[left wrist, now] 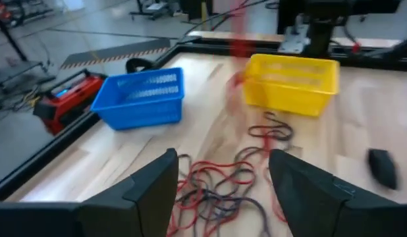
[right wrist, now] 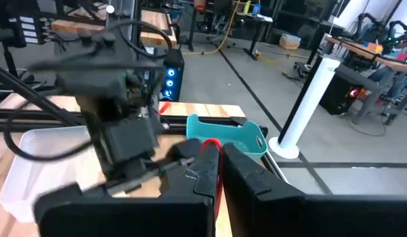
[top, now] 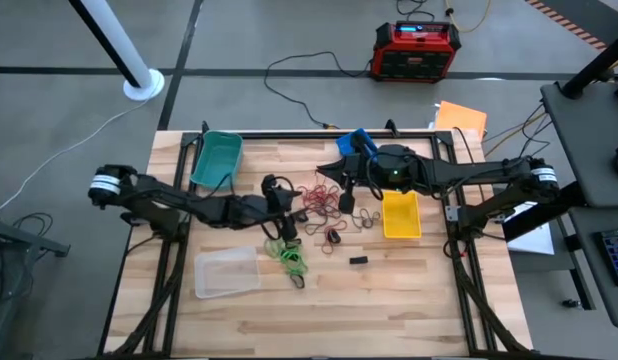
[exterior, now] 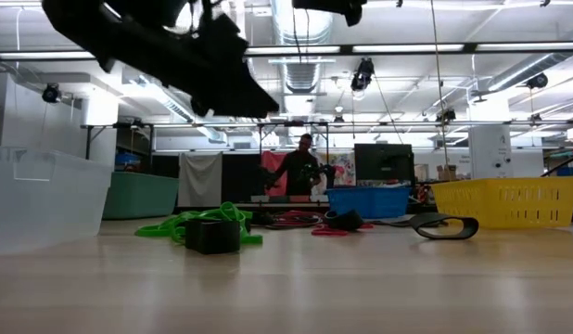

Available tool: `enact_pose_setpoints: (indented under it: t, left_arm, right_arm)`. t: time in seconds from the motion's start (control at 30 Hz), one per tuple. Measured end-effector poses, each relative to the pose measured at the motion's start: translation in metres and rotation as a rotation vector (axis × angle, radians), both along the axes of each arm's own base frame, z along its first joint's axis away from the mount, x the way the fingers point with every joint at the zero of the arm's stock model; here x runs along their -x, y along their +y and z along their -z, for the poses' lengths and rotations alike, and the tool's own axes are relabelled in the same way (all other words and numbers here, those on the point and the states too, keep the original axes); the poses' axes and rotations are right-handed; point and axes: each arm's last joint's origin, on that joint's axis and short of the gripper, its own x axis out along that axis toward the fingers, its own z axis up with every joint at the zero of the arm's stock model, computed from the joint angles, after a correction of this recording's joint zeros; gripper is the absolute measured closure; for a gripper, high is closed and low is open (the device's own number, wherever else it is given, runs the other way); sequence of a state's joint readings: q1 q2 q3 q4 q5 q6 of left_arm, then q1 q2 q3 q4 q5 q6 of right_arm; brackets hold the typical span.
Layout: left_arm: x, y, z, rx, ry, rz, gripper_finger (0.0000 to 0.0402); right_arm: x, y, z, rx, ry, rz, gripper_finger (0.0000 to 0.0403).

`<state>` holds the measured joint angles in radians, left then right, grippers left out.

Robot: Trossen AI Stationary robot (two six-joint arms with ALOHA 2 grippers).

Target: Sort rubber bands into baskets

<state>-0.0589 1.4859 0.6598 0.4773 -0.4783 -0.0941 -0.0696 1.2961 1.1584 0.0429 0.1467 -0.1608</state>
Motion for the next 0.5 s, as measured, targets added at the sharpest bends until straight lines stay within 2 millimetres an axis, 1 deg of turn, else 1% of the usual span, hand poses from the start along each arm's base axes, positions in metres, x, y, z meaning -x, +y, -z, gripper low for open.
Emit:
enact_pose_setpoints:
  t: [0.13, 0.2, 0.27, 0.4, 0.43, 0.5]
  left_arm:
    - [-0.008, 0.008, 0.014, 0.018, 0.002, -0.033, 0.0207]
    - [-0.011, 0.01, 0.018, 0.032, -0.017, -0.015, 0.0217]
    - [-0.015, 0.009, 0.02, 0.047, -0.049, 0.037, 0.0222]
    - [-0.023, 0.004, 0.021, 0.065, -0.114, 0.25, 0.0221]
    - [-0.025, 0.003, 0.021, 0.068, -0.133, 0.274, 0.0218]
    - [-0.026, 0.005, 0.023, 0.073, -0.157, 0.261, 0.0211]
  right_arm:
    - [0.0, 0.0, 0.0, -0.002, -0.001, 0.0, 0.0394]
    - [0.0, 0.0, 0.0, -0.002, 0.0, 0.0, 0.0394]
    - [0.0, 0.0, 0.0, -0.002, 0.0, 0.0, 0.0394]
    - [0.0, 0.0, 0.0, 0.0, 0.001, 0.003, 0.0394]
    - [0.0, 0.0, 0.0, 0.001, 0.001, 0.002, 0.0394]
    - [0.0, 0.0, 0.0, 0.008, 0.002, 0.002, 0.0394]
